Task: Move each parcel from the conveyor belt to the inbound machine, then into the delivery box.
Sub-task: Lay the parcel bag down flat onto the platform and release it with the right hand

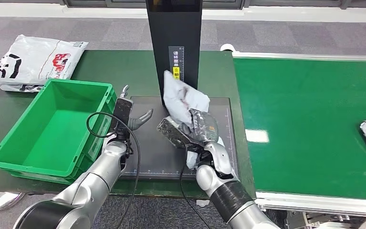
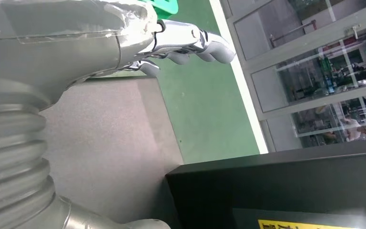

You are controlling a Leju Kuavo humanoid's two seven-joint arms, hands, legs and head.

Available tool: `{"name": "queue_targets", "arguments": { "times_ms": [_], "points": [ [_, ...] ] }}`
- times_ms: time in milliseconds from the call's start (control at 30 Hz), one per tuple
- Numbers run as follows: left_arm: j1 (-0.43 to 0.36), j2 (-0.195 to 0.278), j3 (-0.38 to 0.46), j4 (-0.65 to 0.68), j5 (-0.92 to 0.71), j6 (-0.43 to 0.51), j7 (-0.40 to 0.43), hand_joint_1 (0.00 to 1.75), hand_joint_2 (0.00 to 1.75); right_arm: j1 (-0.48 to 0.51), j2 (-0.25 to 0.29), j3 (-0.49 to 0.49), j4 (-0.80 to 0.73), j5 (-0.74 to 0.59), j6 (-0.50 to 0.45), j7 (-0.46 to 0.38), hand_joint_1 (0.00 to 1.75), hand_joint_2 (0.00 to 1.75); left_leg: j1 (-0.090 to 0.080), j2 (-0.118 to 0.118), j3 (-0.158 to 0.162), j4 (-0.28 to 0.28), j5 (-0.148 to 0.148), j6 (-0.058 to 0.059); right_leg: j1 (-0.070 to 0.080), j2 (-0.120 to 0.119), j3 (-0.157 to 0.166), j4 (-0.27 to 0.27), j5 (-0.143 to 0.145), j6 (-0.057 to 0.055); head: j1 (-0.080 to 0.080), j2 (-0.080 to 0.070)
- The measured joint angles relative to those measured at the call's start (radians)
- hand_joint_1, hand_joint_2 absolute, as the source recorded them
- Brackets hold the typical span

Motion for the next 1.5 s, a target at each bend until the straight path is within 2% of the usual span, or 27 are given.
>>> {"name": "queue_targets", "arguments": {
  "times_ms": [33, 100, 200, 367, 433, 500, 633, 700, 800, 967, 1033, 1200, 1400, 1500],
  "points": [
    [-0.001, 0.0, 0.0, 0.0, 0.002, 0.0, 0.0, 0.0, 1.75, 0.001, 0.0, 0.02, 0.007, -0.021, 0.025, -0.007, 0.02, 1.75, 0.0, 0.0, 0.0, 0.0, 0.0, 0.0, 0.0, 0.0, 0.0, 0.0, 0.0, 0.0, 0.0, 0.0],
    [-0.001, 0.001, 0.0, -0.001, 0.007, 0.001, -0.002, 0.0, 1.75, 0.004, 0.0, 0.054, 0.021, -0.049, 0.046, -0.014, 0.0, 1.75, 0.0, 0.0, 0.0, 0.0, 0.0, 0.0, 0.0, 0.0, 0.0, 0.0, 0.0, 0.0, 0.0, 0.0],
    [0.001, 0.006, 0.0, -0.007, 0.02, 0.008, -0.011, 0.0, 1.75, 0.01, -0.001, 0.077, 0.034, -0.076, 0.016, -0.017, 0.0, 1.75, 0.0, 0.0, 0.0, 0.0, 0.0, 0.0, 0.0, 0.0, 0.0, 0.0, 0.0, 0.0, 0.0, 0.0],
    [0.022, 0.017, 0.0, -0.048, 0.027, 0.041, -0.015, 0.0, 1.75, 0.028, -0.014, 0.076, 0.033, -0.137, -0.165, -0.058, 0.0, 1.75, 0.0, 0.0, 0.0, 0.0, 0.0, 0.0, 0.0, 0.0, 0.0, 0.0, 0.0, 0.0, 0.0, 0.0],
    [0.035, 0.019, 0.0, -0.073, 0.025, 0.061, -0.012, 0.0, 1.75, 0.046, -0.022, 0.065, 0.018, -0.199, -0.24, -0.118, 0.0, 1.75, 0.0, 0.0, 0.0, 0.0, 0.0, 0.0, 0.0, 0.0, 0.0, 0.0, 0.0, 0.0, 0.0, 0.0],
    [0.047, 0.021, 0.0, -0.096, 0.02, 0.09, -0.012, 0.0, 1.75, 0.07, -0.032, 0.039, -0.009, -0.298, -0.303, -0.212, 0.0, 1.75, 0.0, 0.0, 0.0, 0.0, 0.0, 0.0, 0.0, 0.0, 0.0, 0.0, 0.0, 0.0, 0.0, 0.0],
    [0.055, 0.021, 0.0, -0.126, 0.022, 0.114, -0.012, 0.0, 1.75, 0.111, -0.047, -0.023, -0.068, -0.53, -0.333, -0.39, 0.0, 1.75, 0.0, 0.0, 0.0, 0.0, 0.0, 0.0, 0.0, 0.0, 0.0, -0.001, 0.0, 0.0, 0.0, 0.0],
    [0.055, 0.02, 0.0, -0.13, 0.026, 0.109, -0.011, 0.0, 1.75, 0.123, -0.052, -0.053, -0.092, -0.65, -0.313, -0.458, 0.0, 1.75, 0.0, 0.0, 0.0, 0.0, 0.0, 0.0, 0.0, 0.0, 0.0, -0.001, 0.0, 0.0, 0.0, 0.0],
    [0.055, 0.017, 0.0, -0.131, 0.028, 0.09, -0.01, 0.0, 1.75, 0.131, -0.056, -0.092, -0.12, -0.789, -0.249, -0.5, 0.0, 1.75, 0.0, 0.0, 0.0, 0.0, 0.0, 0.0, 0.0, 0.0, 0.0, -0.001, 0.0, 0.0, 0.0, 0.0],
    [0.055, 0.005, -0.01, -0.131, 0.029, 0.004, 0.003, 0.0, 1.75, 0.132, -0.062, -0.175, -0.139, -1.154, 0.002, -0.491, 0.0, 1.75, 0.0, 0.0, 0.0, 0.0, 0.0, 0.0, 0.0, 0.0, 0.0, 0.0, 0.0, 0.0, 0.0, 0.0],
    [0.055, -0.002, -0.023, -0.131, 0.028, -0.031, 0.016, 0.0, 1.75, 0.13, -0.066, -0.206, -0.14, -1.244, 0.075, -0.477, 0.0, 1.75, 0.0, 0.0, 0.0, 0.0, 0.0, 0.0, 0.0, 0.0, 0.0, 0.0, 0.0, 0.0, 0.0, 0.0],
    [0.054, -0.011, -0.074, -0.13, 0.012, -0.056, 0.025, 0.0, 1.75, 0.119, -0.08, -0.244, -0.14, -1.269, 0.104, -0.5, 0.0, 1.75, 0.0, 0.0, 0.0, 0.0, 0.0, 0.0, -0.001, 0.0, 0.0, -0.001, 0.0, 0.0, 0.0, 0.0],
    [0.054, -0.014, -0.127, -0.117, -0.034, -0.082, 0.025, 0.0, 1.75, 0.107, -0.088, -0.286, -0.135, -1.355, 0.171, -0.475, 0.0, 1.75, 0.0, 0.0, 0.0, 0.0, 0.0, 0.0, 0.0, 0.0, -0.001, -0.001, 0.0, 0.0, 0.0, 0.0],
    [0.054, -0.015, -0.157, -0.107, -0.061, -0.083, 0.025, 0.0, 1.75, 0.103, -0.096, -0.302, -0.13, -1.355, 0.176, -0.481, 0.0, 1.75, 0.0, 0.0, 0.0, 0.0, 0.0, 0.0, 0.0, 0.0, -0.001, 0.0, 0.0, 0.0, 0.0, 0.0]
  ]
}}
